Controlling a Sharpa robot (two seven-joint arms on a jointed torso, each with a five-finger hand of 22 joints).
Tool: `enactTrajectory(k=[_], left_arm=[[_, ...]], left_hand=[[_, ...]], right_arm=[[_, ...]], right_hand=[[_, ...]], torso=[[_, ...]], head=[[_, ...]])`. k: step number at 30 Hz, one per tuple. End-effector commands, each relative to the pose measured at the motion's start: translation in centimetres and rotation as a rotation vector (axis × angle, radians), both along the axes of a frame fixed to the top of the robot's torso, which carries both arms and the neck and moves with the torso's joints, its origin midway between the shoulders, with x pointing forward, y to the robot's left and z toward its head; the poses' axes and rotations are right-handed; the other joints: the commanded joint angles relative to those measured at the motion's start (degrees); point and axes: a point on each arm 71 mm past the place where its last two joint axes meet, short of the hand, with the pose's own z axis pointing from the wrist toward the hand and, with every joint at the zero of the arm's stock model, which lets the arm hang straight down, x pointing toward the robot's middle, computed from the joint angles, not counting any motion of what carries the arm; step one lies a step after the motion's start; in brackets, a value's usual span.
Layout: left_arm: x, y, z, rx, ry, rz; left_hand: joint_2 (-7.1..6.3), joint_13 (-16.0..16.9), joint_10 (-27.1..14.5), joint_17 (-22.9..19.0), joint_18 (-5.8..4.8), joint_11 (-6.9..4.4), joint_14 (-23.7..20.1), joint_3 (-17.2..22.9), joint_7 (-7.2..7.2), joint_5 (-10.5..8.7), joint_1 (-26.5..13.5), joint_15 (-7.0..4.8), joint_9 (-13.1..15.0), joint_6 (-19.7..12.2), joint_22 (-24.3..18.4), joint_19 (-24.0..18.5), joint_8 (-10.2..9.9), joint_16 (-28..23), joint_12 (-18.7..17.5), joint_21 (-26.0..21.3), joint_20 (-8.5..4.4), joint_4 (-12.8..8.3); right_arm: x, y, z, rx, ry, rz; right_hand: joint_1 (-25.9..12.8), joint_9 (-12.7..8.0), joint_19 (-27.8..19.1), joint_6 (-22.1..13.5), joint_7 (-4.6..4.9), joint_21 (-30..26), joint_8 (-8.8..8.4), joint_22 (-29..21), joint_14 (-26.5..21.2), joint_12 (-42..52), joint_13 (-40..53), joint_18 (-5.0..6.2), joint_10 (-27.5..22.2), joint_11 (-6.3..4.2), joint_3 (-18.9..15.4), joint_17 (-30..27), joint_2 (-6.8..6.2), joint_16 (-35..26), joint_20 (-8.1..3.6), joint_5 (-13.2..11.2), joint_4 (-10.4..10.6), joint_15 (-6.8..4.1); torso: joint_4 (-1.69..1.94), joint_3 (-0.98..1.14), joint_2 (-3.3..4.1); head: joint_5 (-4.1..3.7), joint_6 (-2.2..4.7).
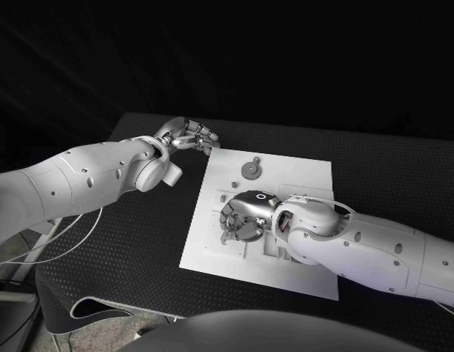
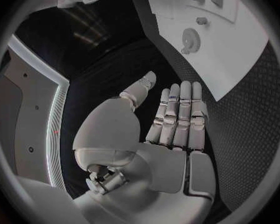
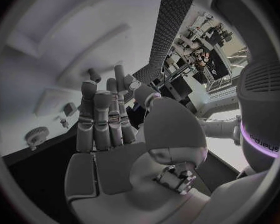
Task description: Assemble the parts on the task board
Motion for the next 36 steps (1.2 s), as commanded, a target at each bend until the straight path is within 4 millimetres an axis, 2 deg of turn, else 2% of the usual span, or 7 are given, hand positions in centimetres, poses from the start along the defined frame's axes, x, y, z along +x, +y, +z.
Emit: enactTrajectory(k=[1, 5, 22, 25, 36], left_arm=[[-0.02, -0.24, 0.06, -0.012, 0.003, -0.012], [-0.02, -0.28, 0.06, -0.013, 0.003, -0.013], [-0.03, -0.16, 0.04, -0.012, 0.005, -0.013], [-0.04, -0.15, 0.04, -0.012, 0.005, -0.013], [-0.07, -0.05, 0.05, -0.012, 0.006, -0.012]], left_hand=[[0.28, -0.1, 0.0, 0.1, 0.84, 0.0, 0.4, 0.3, -0.22, 0.24, -0.3, 0.17, -0.1, -0.2, -0.1, 0.1, 0.3, -0.4, 0.0, 0.1, 0.11, 0.1], [0.28, -0.1, -0.1, 0.1, 0.84, 0.0, 0.4, 0.3, -0.22, 0.24, -0.3, 0.17, -0.1, -0.2, -0.1, 0.1, 0.3, -0.4, 0.0, 0.1, 0.11, 0.1], [0.31, -0.1, -0.1, 0.1, 0.84, 0.01, 0.4, 0.3, -0.22, 0.24, -0.4, 0.18, -0.1, -0.2, -0.1, 0.1, 0.3, -0.5, 0.0, 0.1, 0.11, 0.1], [0.32, -0.1, -0.1, 0.1, 0.84, 0.02, 0.4, 0.3, -0.21, 0.24, -0.4, 0.18, -0.1, -0.2, -0.1, 0.1, 0.3, -0.5, 0.0, 0.1, 0.11, 0.1], [0.35, -0.1, -0.1, 0.2, 0.83, 0.02, 0.4, 0.3, -0.21, 0.24, -0.4, 0.18, -0.1, -0.2, -0.2, 0.1, 0.3, -0.6, 0.0, 0.0, 0.11, 0.1]], right_arm=[[-0.18, -0.18, -0.8, -0.05, 0.017, 0.007], [-0.23, -0.17, -0.85, -0.051, 0.02, 0.009], [-0.37, -0.21, -0.88, -0.025, 0.055, 0.0], [-0.44, -0.18, -0.94, -0.025, 0.057, 0.002], [-0.5, -0.15, -0.96, -0.027, 0.054, 0.004]], right_hand=[[0.4, 0.0, -0.3, 0.4, -0.15, 0.3, 0.18, 1.5, -0.3, -0.1, 0.0, 1.01, 0.2, -0.05, -0.1, 0.1, 0.48, 0.2, -0.02, 0.2, 0.1, -0.24], [0.4, 0.0, -0.3, 0.4, -0.15, 0.4, 0.18, 1.5, -0.3, -0.1, 0.0, 1.01, 0.2, -0.05, -0.1, 0.1, 0.49, 0.2, -0.02, 0.2, 0.1, -0.24], [0.5, 0.1, -0.3, 0.4, -0.15, 0.5, 0.19, 1.5, -0.3, -0.1, 0.0, 1.01, 0.3, -0.07, -0.1, 0.1, 0.51, 0.3, -0.05, 0.2, 0.1, -0.26], [0.5, 0.1, -0.3, 0.4, -0.15, 0.5, 0.19, 1.5, -0.3, -0.1, 0.1, 1.01, 0.3, -0.07, -0.1, 0.1, 0.52, 0.3, -0.05, 0.2, 0.1, -0.26], [0.5, 0.1, -0.3, 0.4, -0.14, 0.6, 0.19, 1.5, -0.3, -0.1, 0.1, 1.01, 0.3, -0.08, -0.2, 0.2, 0.55, 0.3, -0.06, 0.2, 0.1, -0.27]], torso=[[0.01, 0.04, 0.0], [0.08, -0.01, -0.02], [-0.02, -0.02, 0.0], [-0.03, 0.01, 0.01], [0.03, 0.0, 0.0]], head=[[0.14, -0.21], [0.18, -0.4], [0.2, -0.31], [-0.04, -0.45], [-0.07, -0.59]])
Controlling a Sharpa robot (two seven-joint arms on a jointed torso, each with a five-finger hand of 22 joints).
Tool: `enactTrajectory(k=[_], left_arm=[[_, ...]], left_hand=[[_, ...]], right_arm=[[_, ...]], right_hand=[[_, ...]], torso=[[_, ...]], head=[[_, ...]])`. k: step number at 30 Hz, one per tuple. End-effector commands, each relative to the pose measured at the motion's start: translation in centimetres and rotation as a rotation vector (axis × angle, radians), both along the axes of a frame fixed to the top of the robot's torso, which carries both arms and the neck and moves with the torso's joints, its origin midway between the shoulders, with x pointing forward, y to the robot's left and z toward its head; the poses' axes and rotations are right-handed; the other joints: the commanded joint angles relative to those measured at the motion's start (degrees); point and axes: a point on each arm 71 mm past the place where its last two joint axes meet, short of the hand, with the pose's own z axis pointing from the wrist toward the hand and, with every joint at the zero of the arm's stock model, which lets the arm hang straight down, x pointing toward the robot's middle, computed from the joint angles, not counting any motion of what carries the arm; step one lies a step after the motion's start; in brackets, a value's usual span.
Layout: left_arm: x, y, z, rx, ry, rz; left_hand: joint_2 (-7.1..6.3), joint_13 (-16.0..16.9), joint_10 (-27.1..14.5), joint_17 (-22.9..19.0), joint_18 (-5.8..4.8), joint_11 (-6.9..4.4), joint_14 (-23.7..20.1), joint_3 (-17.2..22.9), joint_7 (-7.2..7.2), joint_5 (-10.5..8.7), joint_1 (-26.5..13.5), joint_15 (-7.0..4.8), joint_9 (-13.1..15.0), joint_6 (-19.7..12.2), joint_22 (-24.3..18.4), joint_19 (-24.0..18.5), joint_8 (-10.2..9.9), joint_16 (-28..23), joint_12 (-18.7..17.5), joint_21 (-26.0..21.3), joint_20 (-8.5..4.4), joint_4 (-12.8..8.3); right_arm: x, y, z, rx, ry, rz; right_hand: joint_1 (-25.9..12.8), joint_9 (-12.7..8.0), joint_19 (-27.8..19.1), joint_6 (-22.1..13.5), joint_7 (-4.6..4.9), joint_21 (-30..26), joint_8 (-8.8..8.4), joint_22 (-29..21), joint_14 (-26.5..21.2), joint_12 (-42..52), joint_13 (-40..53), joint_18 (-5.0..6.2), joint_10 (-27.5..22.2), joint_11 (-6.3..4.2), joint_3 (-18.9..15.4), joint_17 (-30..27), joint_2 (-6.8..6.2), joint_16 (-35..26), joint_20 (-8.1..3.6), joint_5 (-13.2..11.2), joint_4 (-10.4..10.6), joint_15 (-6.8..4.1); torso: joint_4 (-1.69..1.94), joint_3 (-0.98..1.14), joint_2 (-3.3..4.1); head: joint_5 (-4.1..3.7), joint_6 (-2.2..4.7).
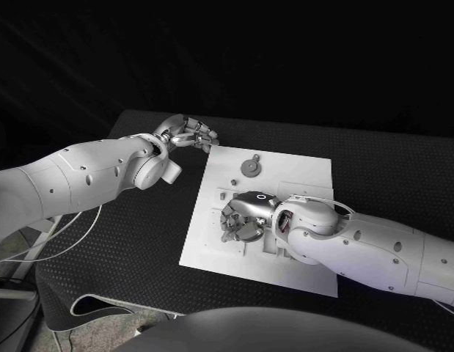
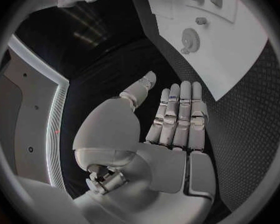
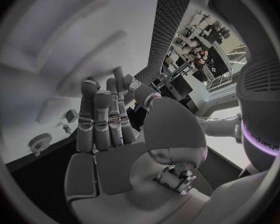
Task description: Assemble the parts on the task board
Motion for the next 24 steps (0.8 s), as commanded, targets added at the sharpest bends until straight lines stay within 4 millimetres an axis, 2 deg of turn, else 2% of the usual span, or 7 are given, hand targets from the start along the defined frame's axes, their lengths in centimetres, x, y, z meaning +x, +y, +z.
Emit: enactTrajectory(k=[1, 8, 11, 14, 16, 20, 24], left_arm=[[-0.05, -0.14, 0.06, -0.012, 0.003, -0.012], [-0.06, -0.16, 0.06, -0.012, 0.003, -0.013], [-0.06, -0.11, 0.06, -0.012, 0.003, -0.012], [-0.06, -0.06, 0.06, -0.011, 0.003, -0.011], [-0.06, -0.04, 0.07, -0.011, 0.004, -0.01], [-0.07, -0.06, 0.06, -0.011, 0.005, -0.011], [-0.06, -0.06, 0.06, -0.011, 0.005, -0.011]], left_hand=[[0.35, -0.1, -0.1, 0.1, 0.83, 0.02, 0.4, 0.3, -0.21, 0.24, -0.4, 0.18, -0.1, -0.2, -0.1, 0.1, 0.3, -0.3, 0.0, 0.0, 0.11, 0.1], [0.35, -0.1, -0.1, 0.1, 0.83, 0.03, 0.4, 0.3, -0.21, 0.24, -0.4, 0.18, -0.1, -0.2, -0.1, 0.0, 0.3, -0.4, 0.0, 0.0, 0.11, 0.1], [0.35, -0.1, -0.1, 0.1, 0.83, 0.03, 0.4, 0.3, -0.21, 0.24, -0.4, 0.19, -0.1, -0.2, -0.1, 0.0, 0.3, -0.4, 0.0, 0.0, 0.11, 0.1], [0.34, -0.1, -0.1, 0.1, 0.83, 0.03, 0.4, 0.3, -0.21, 0.24, -0.4, 0.19, -0.1, -0.2, -0.1, 0.0, 0.3, -0.4, 0.0, 0.0, 0.11, 0.1], [0.34, -0.1, -0.1, 0.1, 0.83, 0.03, 0.4, 0.3, -0.21, 0.24, -0.4, 0.19, -0.1, -0.2, -0.1, 0.0, 0.3, -0.4, 0.0, 0.0, 0.11, 0.1], [0.32, -0.1, -0.1, 0.2, 0.84, 0.03, 0.4, 0.3, -0.21, 0.24, -0.4, 0.19, -0.1, -0.2, -0.2, 0.0, 0.3, -0.4, 0.0, 0.0, 0.11, 0.0], [0.3, -0.1, -0.2, 0.2, 0.83, 0.03, 0.4, 0.3, -0.21, 0.24, -0.4, 0.19, -0.1, -0.2, -0.2, 0.0, 0.3, -0.4, 0.0, 0.0, 0.11, 0.0]], right_arm=[[-0.24, 0.02, -0.36, -0.024, 0.016, 0.014], [-0.23, 0.1, -0.23, -0.032, -0.03, 0.021], [-0.32, 0.27, -0.14, -0.037, -0.054, 0.032], [-0.37, 0.37, -0.13, -0.041, -0.067, 0.041], [-0.43, 0.43, -0.09, -0.033, -0.068, 0.049], [-0.55, 0.59, 0.15, -0.005, -0.079, 0.058], [-0.7, 0.8, 0.33, 0.01, -0.088, 0.066]], right_hand=[[0.4, 0.1, -0.3, 0.5, -0.06, 0.3, 0.15, 1.5, 0.0, -0.1, 0.0, 1.01, 0.5, -0.09, 0.0, 0.1, 0.41, 0.3, -0.26, 0.2, 0.2, -0.32], [0.4, 0.1, -0.3, 0.5, -0.05, 0.4, 0.14, 1.5, 0.0, -0.1, 0.0, 1.01, 0.5, -0.09, 0.0, 0.1, 0.37, 0.3, -0.26, 0.2, 0.2, -0.32], [0.3, 0.2, -0.5, 0.3, -0.01, 0.5, 0.06, 1.4, -0.2, -0.3, 0.1, 1.01, 0.3, -0.01, -0.2, 0.1, -0.02, 0.3, -0.22, 0.2, 0.3, -0.23], [0.2, 0.1, -0.9, 0.0, 0.05, 0.6, -0.2, 1.4, -0.4, -0.6, 0.1, 1.01, -0.1, 0.2, -0.4, 0.1, -1.22, 0.2, -0.11, 0.2, 0.3, -0.02], [-0.5, 0.0, -1.2, -0.4, 0.2, 0.6, -0.54, 1.4, -0.7, -0.9, 0.1, 0.94, -0.5, 0.43, -1.0, 0.1, -2.73, 0.2, 0.09, 0.2, 0.4, 0.2], [-2.4, -0.8, -1.7, -3.9, 1.71, 0.6, -2.67, 1.3, -1.2, -2.1, -0.2, 0.99, -2.6, 1.34, -2.1, 0.2, -5.59, 0.1, 0.43, 0.2, 0.6, 1.09], [-3.9, -1.1, -1.7, -5.3, 2.37, 0.8, -3.46, 1.4, -1.2, -2.4, 0.0, 1.01, -3.0, 1.62, -3.2, 0.3, -7.01, 0.4, 0.53, 0.2, 0.6, 1.37]], torso=[[-0.02, 0.03, 0.01], [-0.04, 0.01, 0.02], [0.0, 0.0, 0.02], [0.02, 0.01, 0.02], [0.02, 0.01, 0.02], [0.02, -0.03, 0.01], [0.02, -0.01, 0.01]], head=[[0.04, -0.06], [0.04, -0.04], [0.07, -0.07], [0.05, -0.14], [0.05, -0.14], [0.08, -0.16], [0.09, -0.17]])
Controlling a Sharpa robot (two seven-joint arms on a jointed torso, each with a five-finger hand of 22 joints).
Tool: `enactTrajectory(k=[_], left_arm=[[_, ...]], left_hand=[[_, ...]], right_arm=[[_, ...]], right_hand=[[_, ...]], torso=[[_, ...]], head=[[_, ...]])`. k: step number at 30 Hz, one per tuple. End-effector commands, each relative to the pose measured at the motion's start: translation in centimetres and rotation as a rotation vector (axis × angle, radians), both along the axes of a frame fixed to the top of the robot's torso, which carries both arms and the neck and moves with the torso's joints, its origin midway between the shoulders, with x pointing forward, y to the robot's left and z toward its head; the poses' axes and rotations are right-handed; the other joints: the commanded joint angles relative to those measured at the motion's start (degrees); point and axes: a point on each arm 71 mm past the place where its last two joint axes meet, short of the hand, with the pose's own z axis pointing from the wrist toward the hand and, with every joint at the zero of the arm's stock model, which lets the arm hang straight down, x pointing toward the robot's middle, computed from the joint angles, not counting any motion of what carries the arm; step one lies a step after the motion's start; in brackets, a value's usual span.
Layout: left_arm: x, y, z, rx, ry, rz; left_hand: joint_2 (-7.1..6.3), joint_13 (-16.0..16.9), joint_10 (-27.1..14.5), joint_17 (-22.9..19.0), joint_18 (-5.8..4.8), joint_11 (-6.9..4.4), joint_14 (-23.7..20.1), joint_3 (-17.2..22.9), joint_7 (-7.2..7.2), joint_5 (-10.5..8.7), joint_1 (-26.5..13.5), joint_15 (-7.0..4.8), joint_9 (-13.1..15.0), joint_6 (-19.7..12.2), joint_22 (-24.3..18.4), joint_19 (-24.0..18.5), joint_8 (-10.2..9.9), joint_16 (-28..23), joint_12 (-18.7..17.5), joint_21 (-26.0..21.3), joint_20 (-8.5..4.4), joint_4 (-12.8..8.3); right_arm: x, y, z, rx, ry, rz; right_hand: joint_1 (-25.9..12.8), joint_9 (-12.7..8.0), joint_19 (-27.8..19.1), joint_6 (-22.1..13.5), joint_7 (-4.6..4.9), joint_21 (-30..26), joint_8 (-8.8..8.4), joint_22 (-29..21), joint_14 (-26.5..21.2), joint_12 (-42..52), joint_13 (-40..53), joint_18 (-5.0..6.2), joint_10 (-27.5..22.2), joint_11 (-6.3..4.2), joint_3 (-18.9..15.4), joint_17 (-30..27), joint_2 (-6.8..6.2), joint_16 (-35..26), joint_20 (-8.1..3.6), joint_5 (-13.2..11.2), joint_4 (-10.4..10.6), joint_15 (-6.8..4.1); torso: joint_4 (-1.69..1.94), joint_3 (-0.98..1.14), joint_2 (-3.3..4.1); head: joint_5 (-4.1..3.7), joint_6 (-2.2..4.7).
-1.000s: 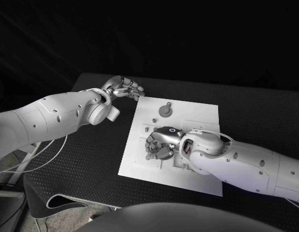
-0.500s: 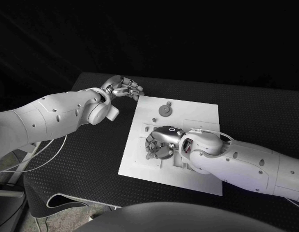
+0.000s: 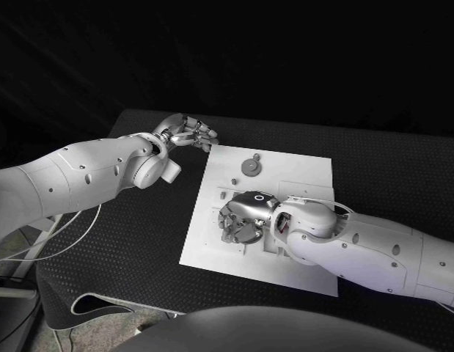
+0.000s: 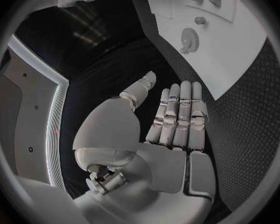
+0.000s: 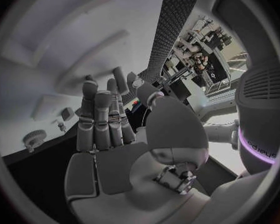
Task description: Assemble the parts on the task board
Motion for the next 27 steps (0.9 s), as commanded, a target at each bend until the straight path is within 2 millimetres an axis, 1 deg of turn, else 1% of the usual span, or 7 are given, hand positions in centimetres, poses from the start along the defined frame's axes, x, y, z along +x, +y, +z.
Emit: enactTrajectory(k=[1, 4, 7, 20, 25, 27], left_arm=[[-0.04, -0.21, 0.06, -0.012, 0.003, -0.013], [-0.03, -0.19, 0.06, -0.011, 0.003, -0.012], [-0.03, -0.17, 0.06, -0.011, 0.003, -0.012], [-0.02, -0.16, 0.05, -0.011, 0.004, -0.012], [0.01, -0.09, 0.03, -0.01, 0.005, -0.01], [0.04, -0.02, 0.03, -0.009, 0.005, -0.008]], left_hand=[[0.3, -0.1, -0.2, 0.1, 0.84, 0.03, 0.4, 0.3, -0.21, 0.24, -0.4, 0.19, -0.1, -0.2, -0.1, 0.0, 0.3, -0.2, 0.0, 0.0, 0.11, 0.0], [0.3, -0.1, -0.2, 0.1, 0.84, 0.04, 0.4, 0.3, -0.21, 0.24, -0.4, 0.19, -0.1, -0.2, -0.1, 0.0, 0.3, -0.2, 0.0, 0.0, 0.11, 0.0], [0.29, -0.1, -0.2, 0.1, 0.84, 0.04, 0.4, 0.3, -0.21, 0.24, -0.4, 0.19, -0.1, -0.3, -0.1, 0.0, 0.3, -0.3, 0.0, 0.0, 0.12, 0.0], [0.27, -0.1, -0.2, 0.1, 0.83, 0.06, 0.4, 0.3, -0.2, 0.24, -0.4, 0.2, -0.1, -0.3, -0.1, 0.0, 0.3, -0.3, 0.0, 0.0, 0.12, 0.0], [0.26, -0.1, -0.2, 0.1, 0.83, 0.07, 0.4, 0.3, -0.19, 0.23, -0.4, 0.21, -0.1, -0.3, -0.1, 0.0, 0.3, -0.4, 0.0, 0.0, 0.13, 0.0], [0.26, -0.1, -0.2, 0.1, 0.83, 0.07, 0.4, 0.3, -0.19, 0.23, -0.4, 0.21, -0.1, -0.3, -0.1, 0.0, 0.3, -0.4, 0.0, 0.0, 0.13, 0.0]], right_arm=[[-0.3, 0.38, 0.31, 0.021, -0.03, 0.032], [-0.44, 0.51, 0.41, 0.025, -0.034, 0.035], [-0.49, 0.56, 0.44, 0.025, -0.037, 0.037], [-0.59, 0.65, 0.63, 0.037, -0.049, 0.036], [-0.68, 0.22, 0.83, 0.056, -0.054, 0.032], [-0.77, -0.24, 0.96, 0.075, -0.041, 0.029]], right_hand=[[-0.6, -0.1, 0.1, -0.7, 0.15, 0.3, -0.36, 1.4, -0.1, -0.5, 0.2, 0.56, -0.6, 0.13, -0.7, 0.1, -0.98, 0.4, 0.32, -0.1, -0.1, 0.37], [-0.9, -0.2, -0.1, -1.1, 0.18, 0.4, -0.55, 1.4, -0.1, -0.6, 0.3, 0.56, -0.9, 0.26, -1.3, 0.2, -1.4, 0.5, 0.29, -0.1, -0.1, 0.51], [-0.8, -0.2, -0.3, -1.4, 0.22, 0.8, -0.7, 1.5, -0.4, -0.4, 0.8, 0.56, -0.7, 0.17, -1.9, 0.3, -1.59, 1.0, 0.28, -0.1, -0.1, 0.44], [-0.3, -0.1, -0.7, -1.4, 0.41, 1.3, -0.66, 1.5, -0.7, -0.2, 1.6, 0.56, -0.8, 0.13, -2.3, 0.4, -1.43, 1.7, 0.26, -0.1, -0.1, 0.4], [-0.3, -0.2, -0.8, -1.5, 0.47, 1.5, -0.71, 1.4, -0.8, -0.2, 1.8, 0.56, -0.9, 0.17, -2.6, 0.3, -1.75, 1.8, 0.3, -0.1, -0.1, 0.44], [-0.5, -0.2, -0.9, -1.6, 0.52, 1.6, -0.79, 1.4, -0.9, -0.3, 2.0, 0.56, -1.1, 0.21, -2.8, 0.3, -2.05, 2.0, 0.34, -0.1, 0.0, 0.48]], torso=[[0.02, 0.01, 0.0], [0.05, 0.0, -0.02], [0.07, -0.02, -0.01], [0.0, 0.04, -0.01], [-0.02, 0.06, -0.05], [-0.02, 0.06, -0.07]], head=[[0.03, -0.01], [0.0, -0.04], [-0.03, -0.05], [0.01, -0.04], [-0.02, 0.04], [-0.05, 0.11]])
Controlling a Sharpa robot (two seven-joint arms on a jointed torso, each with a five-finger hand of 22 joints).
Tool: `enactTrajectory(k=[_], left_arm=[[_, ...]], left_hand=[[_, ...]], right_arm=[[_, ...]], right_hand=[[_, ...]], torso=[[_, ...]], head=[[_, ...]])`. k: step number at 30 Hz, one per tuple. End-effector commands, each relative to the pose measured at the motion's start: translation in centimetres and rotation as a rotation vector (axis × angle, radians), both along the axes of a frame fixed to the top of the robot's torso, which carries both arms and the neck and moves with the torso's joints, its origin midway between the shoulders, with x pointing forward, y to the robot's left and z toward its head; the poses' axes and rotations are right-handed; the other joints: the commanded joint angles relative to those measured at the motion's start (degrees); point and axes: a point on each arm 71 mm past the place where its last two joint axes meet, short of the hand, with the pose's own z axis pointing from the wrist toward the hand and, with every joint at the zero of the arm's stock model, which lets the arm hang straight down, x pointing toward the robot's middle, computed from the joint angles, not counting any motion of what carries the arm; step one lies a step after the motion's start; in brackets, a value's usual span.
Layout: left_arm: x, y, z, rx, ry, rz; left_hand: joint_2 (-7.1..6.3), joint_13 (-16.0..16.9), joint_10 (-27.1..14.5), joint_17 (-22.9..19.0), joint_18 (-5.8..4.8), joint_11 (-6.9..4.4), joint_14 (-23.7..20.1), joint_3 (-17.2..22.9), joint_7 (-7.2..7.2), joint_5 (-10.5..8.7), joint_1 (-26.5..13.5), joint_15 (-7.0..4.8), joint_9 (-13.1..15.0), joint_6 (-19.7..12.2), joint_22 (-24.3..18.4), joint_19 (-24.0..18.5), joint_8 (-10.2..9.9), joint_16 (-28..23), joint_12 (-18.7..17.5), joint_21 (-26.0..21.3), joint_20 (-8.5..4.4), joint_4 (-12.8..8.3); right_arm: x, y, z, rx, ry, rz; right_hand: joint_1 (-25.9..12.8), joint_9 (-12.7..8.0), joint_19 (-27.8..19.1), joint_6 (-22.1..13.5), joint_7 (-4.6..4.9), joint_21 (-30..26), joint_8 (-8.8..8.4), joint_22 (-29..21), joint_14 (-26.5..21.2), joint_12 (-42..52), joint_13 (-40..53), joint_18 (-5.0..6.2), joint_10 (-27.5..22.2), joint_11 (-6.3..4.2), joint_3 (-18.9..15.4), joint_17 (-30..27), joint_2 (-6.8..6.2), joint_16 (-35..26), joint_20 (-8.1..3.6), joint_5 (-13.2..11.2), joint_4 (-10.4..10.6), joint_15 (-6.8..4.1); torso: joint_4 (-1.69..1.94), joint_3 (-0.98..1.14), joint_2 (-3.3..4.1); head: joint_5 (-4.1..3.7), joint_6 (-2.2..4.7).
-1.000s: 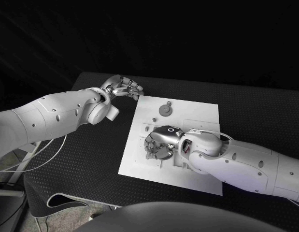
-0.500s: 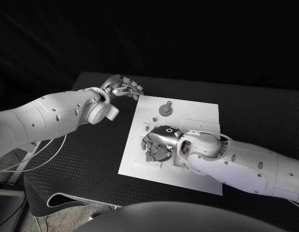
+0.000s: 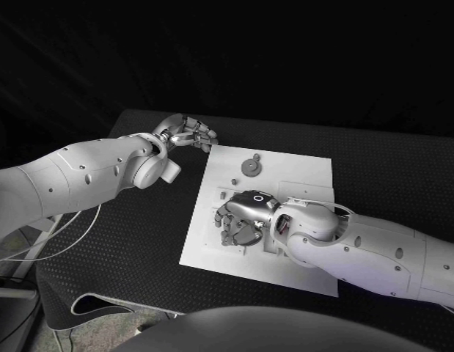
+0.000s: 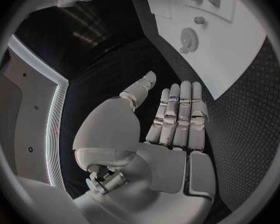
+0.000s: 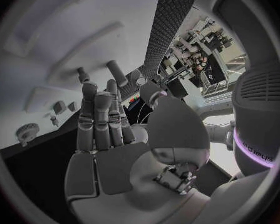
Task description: Assemble the parts on the task board
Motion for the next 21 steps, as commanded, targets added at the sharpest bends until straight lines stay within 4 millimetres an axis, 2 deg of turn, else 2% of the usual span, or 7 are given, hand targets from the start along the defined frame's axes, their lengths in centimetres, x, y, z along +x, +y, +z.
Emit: enactTrajectory(k=[1, 9, 12, 14, 18, 19, 21], left_arm=[[0.0, -0.1, 0.0, -0.01, 0.003, -0.01], [0.3, 0.6, 0.0, -0.003, -0.004, 0.01], [0.3, 0.9, -0.1, -0.006, 0.004, 0.021], [0.3, 1.0, -0.4, -0.012, 0.016, 0.028], [0.1, 1.2, -0.8, -0.011, 0.022, 0.03], [0.1, 1.2, -0.8, -0.011, 0.024, 0.03], [0.1, 1.3, -1.0, -0.011, 0.028, 0.03]], left_hand=[[0.28, -0.1, -0.2, 0.1, 0.83, 0.07, 0.4, 0.3, -0.19, 0.23, -0.4, 0.21, -0.1, -0.3, -0.1, 0.0, 0.3, -0.4, 0.0, 0.0, 0.13, 0.0], [0.26, -0.1, -0.3, 0.2, 0.84, 0.07, 0.4, 0.3, -0.2, 0.24, -0.3, 0.21, -0.1, -0.3, -0.1, 0.0, 0.3, -0.4, 0.0, 0.0, 0.12, 0.0], [0.15, -0.1, -0.3, 0.2, 0.82, 0.08, 0.4, 0.3, -0.17, 0.22, -0.4, 0.22, -0.1, -0.3, -0.2, -0.1, 0.3, -0.5, 0.0, 0.1, 0.14, 0.0], [0.01, -0.1, -0.3, 0.2, 0.8, 0.11, 0.3, 0.2, -0.11, 0.22, -0.5, 0.25, -0.1, -0.5, -0.2, -0.1, 0.2, -0.6, 0.0, 0.0, 0.17, 0.1], [-0.05, -0.1, -0.4, 0.3, 0.78, 0.15, 0.3, 0.0, -0.05, 0.22, -0.8, 0.29, -0.2, -0.6, -0.3, -0.1, 0.1, -0.7, 0.0, 0.0, 0.2, 0.1], [-0.05, -0.1, -0.4, 0.3, 0.77, 0.16, 0.3, 0.0, -0.04, 0.22, -0.9, 0.3, -0.2, -0.6, -0.3, -0.2, 0.1, -0.7, 0.0, 0.0, 0.21, 0.1], [-0.04, -0.2, -0.4, 0.4, 0.77, 0.16, 0.3, 0.0, -0.04, 0.22, -1.0, 0.31, -0.2, -0.6, -0.3, -0.2, 0.2, -0.7, 0.0, 0.1, 0.21, 0.1]], right_arm=[[-0.2, -0.6, 0.3, 0.045, 0.009, 0.003], [1.0, -2.8, 3.6, 0.172, 0.077, -0.079], [2.1, -4.2, 5.2, 0.199, 0.099, -0.148], [3.2, -5.8, 6.4, 0.209, 0.122, -0.219], [4.7, -8.8, 7.7, 0.125, 0.182, -0.335], [4.9, -9.5, 7.9, 0.103, 0.19, -0.359], [5.0, -10.6, 8.0, 0.055, 0.229, -0.4]], right_hand=[[0.0, -0.1, -0.5, -0.6, 0.09, 0.3, -0.29, 1.4, -0.5, 0.1, 0.2, 0.73, -0.4, -0.07, -0.5, 0.0, -0.67, 0.4, -0.06, -0.1, -0.1, 0.11], [-1.2, -0.8, -0.5, -3.4, 1.36, 0.9, -1.81, 1.3, -0.8, -0.5, 1.0, 0.73, -1.9, 0.48, -0.7, -0.3, -1.24, 1.1, -0.06, -0.1, 0.3, 0.62], [-6.0, -0.8, -0.3, -3.4, 1.34, 1.1, -1.73, 1.3, -0.7, -0.2, 1.5, 0.73, -1.5, 0.48, -2.9, -0.3, -0.57, 1.4, 0.08, -0.1, 2.0, 0.6], [-8.4, -0.6, -0.1, -2.7, 0.82, 1.3, -1.26, 1.2, -0.4, 1.2, 2.6, 0.71, 0.5, -0.18, -4.2, -0.4, -0.22, 1.8, -0.19, 0.0, 2.7, -0.09], [-10.0, 0.8, 1.0, -0.3, -2.12, 1.9, 0.44, 1.1, 0.6, 14.4, 14.6, 0.73, 10.0, -3.64, -6.4, -0.2, -0.17, 3.1, -1.12, 0.1, 2.2, -3.27], [-10.3, 1.6, 1.0, 0.0, -2.43, 1.7, 0.9, 0.9, 1.9, 21.7, 23.5, 0.73, 4.1, -4.27, -7.3, 1.3, 0.34, 6.3, -1.36, 0.3, 1.6, -3.65], [-10.8, 3.3, 1.5, 2.9, -3.41, 1.9, 2.88, 1.0, 1.8, 31.7, 33.2, 0.73, 2.6, -5.01, -7.7, 3.3, 0.48, 9.5, -1.33, 0.0, 1.6, -4.01]], torso=[[-0.04, 0.05, -0.06], [-0.38, 0.17, -0.12], [-0.71, 0.22, -0.24], [-0.97, 0.24, -0.37], [-1.65, 0.27, -0.6], [-1.74, 0.3, -0.61], [-1.99, 0.4, -0.67]], head=[[-0.14, 0.2], [-0.87, 1.44], [-1.57, 2.27], [-1.95, 2.6], [-1.94, 3.19], [-1.98, 3.28], [-2.13, 3.56]])
